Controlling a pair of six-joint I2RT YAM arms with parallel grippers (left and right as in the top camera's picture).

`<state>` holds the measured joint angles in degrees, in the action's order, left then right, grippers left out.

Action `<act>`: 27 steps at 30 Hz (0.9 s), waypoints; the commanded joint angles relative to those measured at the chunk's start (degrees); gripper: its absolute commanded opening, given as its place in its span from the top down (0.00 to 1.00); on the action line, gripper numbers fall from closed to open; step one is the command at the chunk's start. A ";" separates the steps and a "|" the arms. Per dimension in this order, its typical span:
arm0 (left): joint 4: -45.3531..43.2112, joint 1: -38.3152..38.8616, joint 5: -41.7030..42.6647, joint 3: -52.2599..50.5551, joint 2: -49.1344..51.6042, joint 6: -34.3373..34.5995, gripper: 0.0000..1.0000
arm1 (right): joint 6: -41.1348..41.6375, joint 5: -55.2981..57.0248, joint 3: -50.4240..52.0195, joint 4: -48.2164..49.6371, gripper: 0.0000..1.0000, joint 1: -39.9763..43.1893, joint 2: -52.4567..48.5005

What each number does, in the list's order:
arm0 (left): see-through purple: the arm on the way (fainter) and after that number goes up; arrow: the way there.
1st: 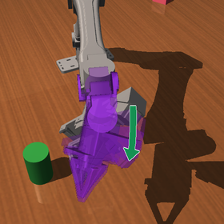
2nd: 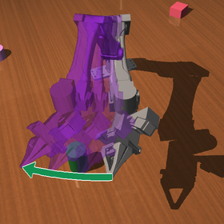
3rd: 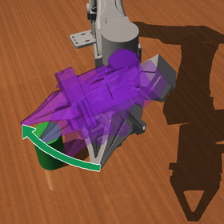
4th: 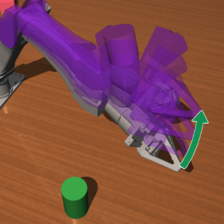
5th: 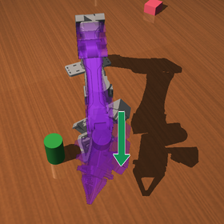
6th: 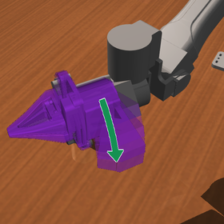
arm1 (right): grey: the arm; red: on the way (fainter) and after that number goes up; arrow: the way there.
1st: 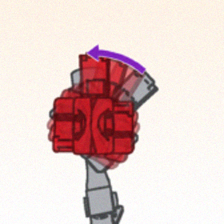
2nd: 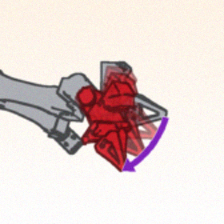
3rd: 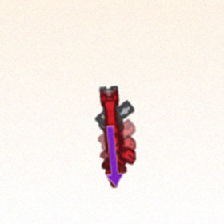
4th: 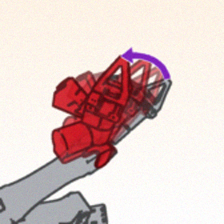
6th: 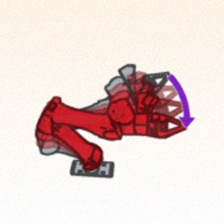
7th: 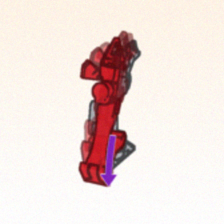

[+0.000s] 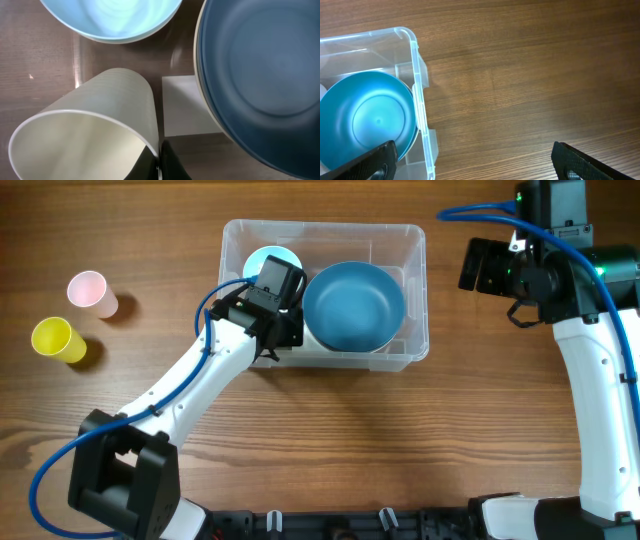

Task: Pack container
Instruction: 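Carry the cream cup into the bin and release it near the blue cup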

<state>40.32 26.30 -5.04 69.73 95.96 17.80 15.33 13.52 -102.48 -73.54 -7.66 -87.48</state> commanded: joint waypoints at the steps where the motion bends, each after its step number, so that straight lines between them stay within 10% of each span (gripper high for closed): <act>1: 0.26 0.24 0.70 0.63 0.48 -3.28 0.90 | -0.17 -0.46 -0.26 0.02 0.00 0.02 0.28; 7: -0.28 0.22 0.68 0.63 0.48 -4.59 0.71 | -0.17 -0.48 -0.26 0.00 0.00 0.02 0.28; 18: -2.32 0.22 0.44 4.02 -1.03 -4.59 0.71 | -0.17 -0.48 -0.26 0.00 0.00 0.02 0.28; 27: -0.70 -8.55 -3.58 8.24 -12.28 -4.76 0.45 | -0.17 -0.46 -0.26 0.00 0.00 0.02 0.28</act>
<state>39.42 23.29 -4.89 75.88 89.62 13.61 15.33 13.52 -102.48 -73.54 -7.66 -87.48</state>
